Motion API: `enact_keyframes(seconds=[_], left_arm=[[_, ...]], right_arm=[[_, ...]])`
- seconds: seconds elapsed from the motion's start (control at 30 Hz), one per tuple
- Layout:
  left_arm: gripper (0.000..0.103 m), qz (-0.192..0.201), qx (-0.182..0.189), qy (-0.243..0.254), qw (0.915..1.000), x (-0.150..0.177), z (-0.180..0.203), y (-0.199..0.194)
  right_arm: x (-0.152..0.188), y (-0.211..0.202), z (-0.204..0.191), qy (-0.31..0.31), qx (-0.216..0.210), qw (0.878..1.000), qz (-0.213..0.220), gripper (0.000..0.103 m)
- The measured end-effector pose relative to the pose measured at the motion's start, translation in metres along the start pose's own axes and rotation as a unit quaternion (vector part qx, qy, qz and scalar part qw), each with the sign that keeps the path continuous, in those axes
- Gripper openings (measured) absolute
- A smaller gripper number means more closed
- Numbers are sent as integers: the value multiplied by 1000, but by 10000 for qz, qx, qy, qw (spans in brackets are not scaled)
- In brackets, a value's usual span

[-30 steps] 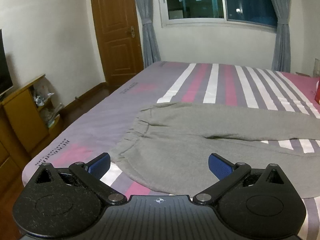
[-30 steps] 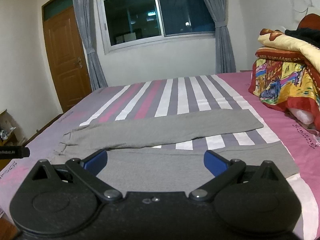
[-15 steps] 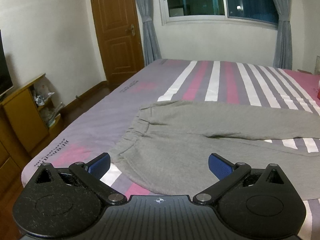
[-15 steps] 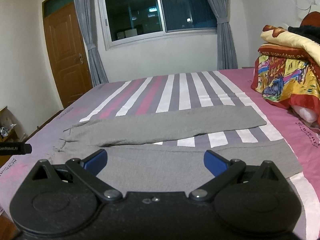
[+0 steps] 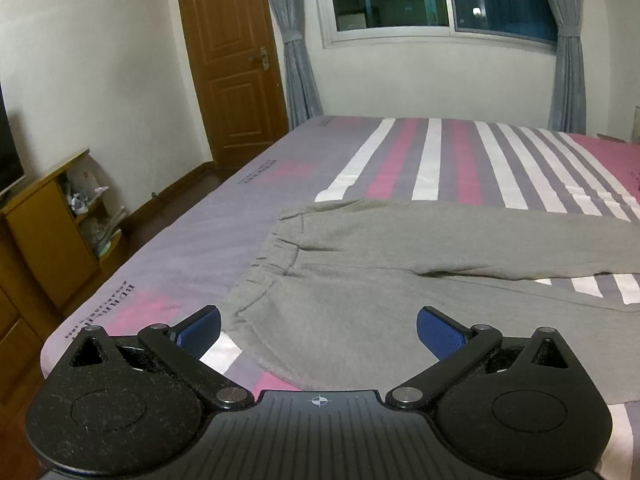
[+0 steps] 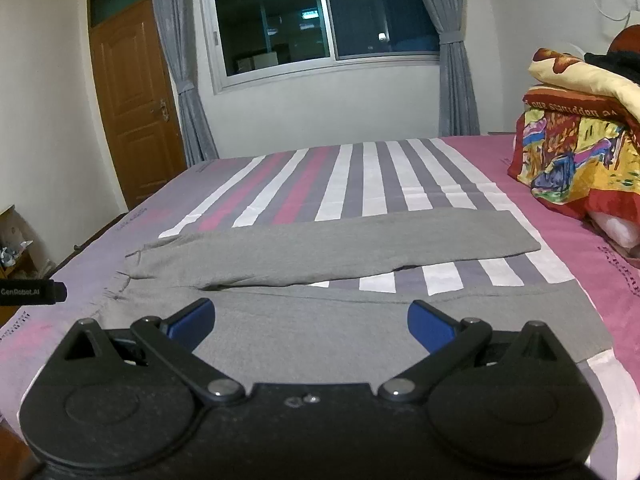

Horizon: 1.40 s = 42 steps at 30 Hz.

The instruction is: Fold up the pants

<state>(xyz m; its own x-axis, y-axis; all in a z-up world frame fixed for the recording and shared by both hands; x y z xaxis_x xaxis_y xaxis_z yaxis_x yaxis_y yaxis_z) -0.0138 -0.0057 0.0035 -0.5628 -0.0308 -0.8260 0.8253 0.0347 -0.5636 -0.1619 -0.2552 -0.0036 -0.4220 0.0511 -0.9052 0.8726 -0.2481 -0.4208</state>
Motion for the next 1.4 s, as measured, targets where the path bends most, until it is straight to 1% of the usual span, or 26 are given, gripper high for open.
enact_keyframes(seconds=[0.23, 0.3, 0.4, 0.5, 0.6, 0.7, 0.83, 1.03, 1.4], left_arm=[[103, -6, 22, 29, 10000, -2, 2, 7], [103, -13, 3, 38, 10000, -3, 3, 10], [103, -36, -31, 58, 10000, -6, 6, 20], [103, -64, -45, 61, 10000, -10, 8, 29], [103, -95, -73, 56, 9999, -11, 7, 39], [103, -126, -81, 51, 9999, -14, 6, 49], [103, -141, -26, 34, 9999, -19, 6, 59], [103, -202, -3, 9, 9998, -27, 6, 76], [103, -262, -81, -10, 9996, -43, 1, 111]], right_arm=[[-5, 6, -2, -86, 3, 9999, 117, 103], [-6, 10, -2, -89, -36, 9999, 77, 103], [-9, 17, -3, -112, -45, 9999, 28, 103], [-12, 21, -4, -71, -136, 9998, 145, 103], [-14, 28, -5, -142, -131, 9998, 88, 103], [-17, 35, -7, -106, -239, 9996, 122, 103], [-20, 47, -8, -132, -309, 9994, 19, 103], [-27, 57, -13, -88, -424, 9989, 155, 103], [-33, 85, -21, -161, -594, 9981, 1, 103]])
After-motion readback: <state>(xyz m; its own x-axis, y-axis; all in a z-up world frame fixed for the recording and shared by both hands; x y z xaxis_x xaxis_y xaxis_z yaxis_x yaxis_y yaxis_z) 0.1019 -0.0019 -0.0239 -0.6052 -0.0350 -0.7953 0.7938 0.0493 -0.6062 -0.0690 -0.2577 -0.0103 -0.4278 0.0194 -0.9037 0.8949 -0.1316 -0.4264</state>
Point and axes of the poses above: each gripper's, at about its wrist camera, not at the fingertips, and y roughly the way its jaws point, z to its right, x to its underside, the point moved 1 cm from there along y, roughly the way its jaws point, and after that the axes turned 11 degrees about -y, right-handed, at the moved point
